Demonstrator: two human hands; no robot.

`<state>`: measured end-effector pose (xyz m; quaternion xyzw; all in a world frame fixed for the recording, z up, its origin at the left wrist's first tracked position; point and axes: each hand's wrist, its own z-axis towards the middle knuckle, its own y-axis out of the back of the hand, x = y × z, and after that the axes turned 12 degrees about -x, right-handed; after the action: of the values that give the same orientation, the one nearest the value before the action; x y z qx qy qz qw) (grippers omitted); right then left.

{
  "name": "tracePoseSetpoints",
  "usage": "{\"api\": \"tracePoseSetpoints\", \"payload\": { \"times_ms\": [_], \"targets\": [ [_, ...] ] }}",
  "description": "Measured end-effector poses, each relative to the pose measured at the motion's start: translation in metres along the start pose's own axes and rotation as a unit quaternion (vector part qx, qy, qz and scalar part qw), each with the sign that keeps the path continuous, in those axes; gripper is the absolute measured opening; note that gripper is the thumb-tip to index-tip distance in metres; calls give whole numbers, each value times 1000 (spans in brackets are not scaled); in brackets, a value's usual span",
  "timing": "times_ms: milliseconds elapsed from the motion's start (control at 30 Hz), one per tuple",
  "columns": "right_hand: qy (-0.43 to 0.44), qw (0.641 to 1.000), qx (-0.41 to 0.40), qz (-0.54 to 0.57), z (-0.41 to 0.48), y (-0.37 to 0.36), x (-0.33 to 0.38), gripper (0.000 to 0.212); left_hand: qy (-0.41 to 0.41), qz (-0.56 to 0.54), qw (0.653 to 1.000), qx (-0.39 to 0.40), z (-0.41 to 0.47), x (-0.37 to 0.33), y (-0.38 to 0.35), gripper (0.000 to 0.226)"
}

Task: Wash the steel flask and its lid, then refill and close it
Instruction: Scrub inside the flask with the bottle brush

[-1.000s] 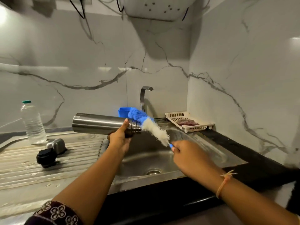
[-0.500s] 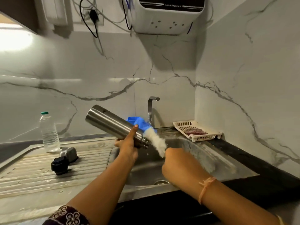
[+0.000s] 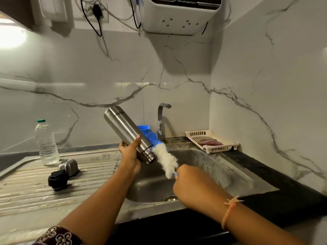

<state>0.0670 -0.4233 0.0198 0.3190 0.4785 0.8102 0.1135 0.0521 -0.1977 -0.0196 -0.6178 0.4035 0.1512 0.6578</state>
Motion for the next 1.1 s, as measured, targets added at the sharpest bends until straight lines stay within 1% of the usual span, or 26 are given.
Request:
{"api": "tracePoseSetpoints", "payload": {
  "times_ms": [33,100,167,233,267,367,433,533,600,667,800,833,867,933,967,1000,1067,1100],
  "targets": [
    [-13,1000,3,10,3,0,0,27,16,-3,1000,7,-2,1,-1,75],
    [-24,999,10,32,9,2,1,22,37,-4,999,25,-8,6,-3,82],
    [-10,999,17,31,10,3,3,12,26,3,999,33,-10,8,-6,88],
    [-11,999,22,26,6,3,2,12,11,21,999,30,-9,6,-8,86],
    [-14,999,23,22,3,5,1,12,-2,36,999,29,-8,5,-8,85],
    [-14,1000,21,4,-3,12,-4,30,-45,81,995,24,-5,5,-5,82],
    [-15,999,28,-11,-2,18,-4,31,-52,91,994,33,-6,6,-6,81],
    [-21,999,33,-16,4,20,-4,36,-58,110,989,76,-10,9,-12,91],
    [-28,999,31,-9,5,21,-6,32,-72,124,985,93,-10,10,-12,95],
    [-31,999,31,-6,2,23,-8,20,-68,109,988,83,-6,8,-11,95],
    [-5,999,38,-36,-7,20,-2,15,-40,74,996,14,-8,10,-17,88],
    [-4,998,36,-42,-6,19,-1,22,-22,57,998,-1,-12,12,-19,87],
    [-7,999,27,-44,-3,18,0,27,-5,31,999,-4,-17,14,-22,94],
    [-7,999,-4,-43,4,19,1,24,22,4,1000,12,-24,18,-24,116],
    [-4,999,-12,-39,6,21,1,23,21,-2,1000,17,-25,18,-24,114],
    [-1,999,-10,-37,5,23,2,22,14,-4,1000,13,-26,17,-23,103],
    [6,999,23,-39,-3,25,2,23,2,2,1000,-5,-19,16,-17,78],
    [13,999,28,-40,-9,26,2,20,-4,9,1000,-9,-16,14,-14,72]
  ]
}}
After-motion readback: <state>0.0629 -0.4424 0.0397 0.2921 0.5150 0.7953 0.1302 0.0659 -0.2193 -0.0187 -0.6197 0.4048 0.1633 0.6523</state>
